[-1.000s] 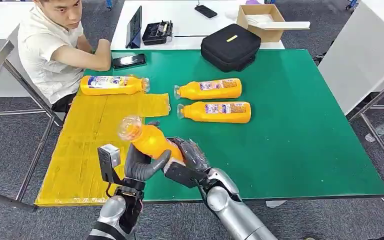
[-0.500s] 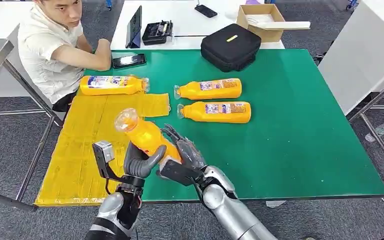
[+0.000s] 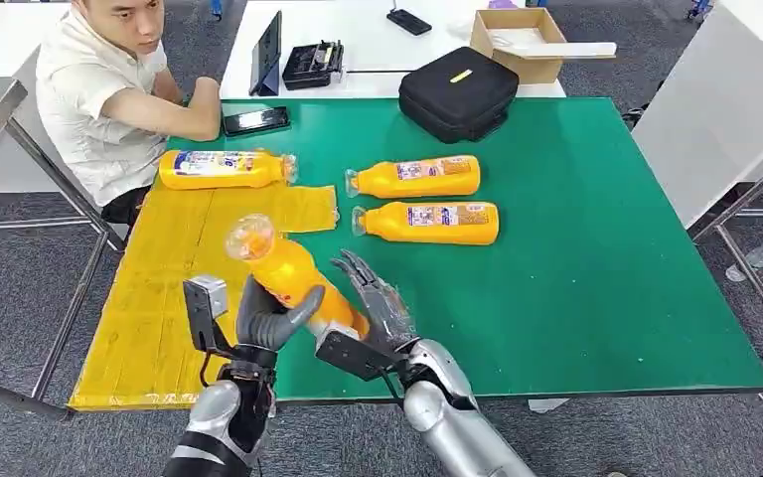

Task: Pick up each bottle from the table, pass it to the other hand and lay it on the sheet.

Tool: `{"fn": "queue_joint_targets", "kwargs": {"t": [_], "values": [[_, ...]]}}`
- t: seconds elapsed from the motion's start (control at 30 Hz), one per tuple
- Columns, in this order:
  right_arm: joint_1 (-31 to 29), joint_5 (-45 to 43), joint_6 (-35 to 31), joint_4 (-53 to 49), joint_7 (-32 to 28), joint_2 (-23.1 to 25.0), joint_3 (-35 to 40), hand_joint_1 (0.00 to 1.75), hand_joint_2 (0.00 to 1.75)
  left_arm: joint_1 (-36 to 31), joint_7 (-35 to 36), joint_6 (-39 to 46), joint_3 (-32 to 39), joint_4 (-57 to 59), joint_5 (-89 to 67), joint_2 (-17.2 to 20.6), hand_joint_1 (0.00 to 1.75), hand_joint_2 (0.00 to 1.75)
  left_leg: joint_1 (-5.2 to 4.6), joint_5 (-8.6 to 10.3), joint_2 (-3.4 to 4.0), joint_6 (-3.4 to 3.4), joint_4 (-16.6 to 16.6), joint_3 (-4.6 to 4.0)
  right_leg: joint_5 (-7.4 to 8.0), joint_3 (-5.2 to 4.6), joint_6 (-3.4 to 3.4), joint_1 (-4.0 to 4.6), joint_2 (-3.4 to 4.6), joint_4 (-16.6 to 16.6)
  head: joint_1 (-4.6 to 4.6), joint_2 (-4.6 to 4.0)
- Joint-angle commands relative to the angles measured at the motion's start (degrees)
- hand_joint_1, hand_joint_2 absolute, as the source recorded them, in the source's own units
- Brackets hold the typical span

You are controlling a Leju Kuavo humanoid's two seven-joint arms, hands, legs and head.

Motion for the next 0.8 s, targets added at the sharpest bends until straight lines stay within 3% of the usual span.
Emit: {"fn": "queue_joint_targets", "kwargs": {"t": [0.03, 0.1, 0.37, 0.5, 0.8], "values": [[8.23, 5.15, -1.04, -8.33, 0.4, -0.61, -10.23, 0.0, 1.75, -1.32, 3.14, 19.0, 5.67, -12.22, -53.35, 0.34, 1.75, 1.75, 0.06, -0.02, -0.12, 0.01, 0.05, -0.01, -0.06, 0.07, -0.16, 0.09, -0.21, 0.0, 0.0, 0.0], [8.28, 5.19, -1.25, -9.93, -0.06, -0.47, -11.25, 0.0, 1.75, -1.45, 7.54, 17.49, 7.42, -15.18, -66.63, 0.43, 1.75, 1.75, 0.07, -0.05, -0.12, 0.02, 0.1, -0.01, -0.09, 0.08, -0.2, 0.1, -0.23, 0.04, 0.0, 0.0], [8.27, 2.44, -2.83, -12.69, -2.69, 0.46, -17.5, 0.0, 1.75, -3.84, 11.09, 15.99, 9.73, -18.45, -81.8, 2.41, 1.75, 1.75, 0.02, -0.01, 0.07, 0.01, 0.04, -0.06, 0.01, -0.03, -0.14, 0.04, 0.0, 0.02, 0.0, 0.0], [7.08, 1.24, -2.42, -10.37, -4.53, 0.82, -18.96, 0.0, 1.75, -6.73, 14.09, 14.41, 8.07, -10.08, -91.4, 5.92, 1.75, 1.75, 0.03, 0.0, 0.02, 0.0, -0.03, 0.11, -0.02, 0.15, -0.24, 0.07, -0.08, -0.02, 0.0, 0.0], [5.66, 0.69, -2.41, -7.87, -5.64, 1.16, -19.35, 0.0, 1.75, -8.94, 14.75, 14.87, 7.03, -1.53, -93.19, 6.79, 1.75, 1.75, 0.02, 0.01, 0.04, 0.03, -0.1, 0.22, 0.01, 0.28, -0.2, 0.06, -0.05, -0.12, 0.02, 0.0]]}}
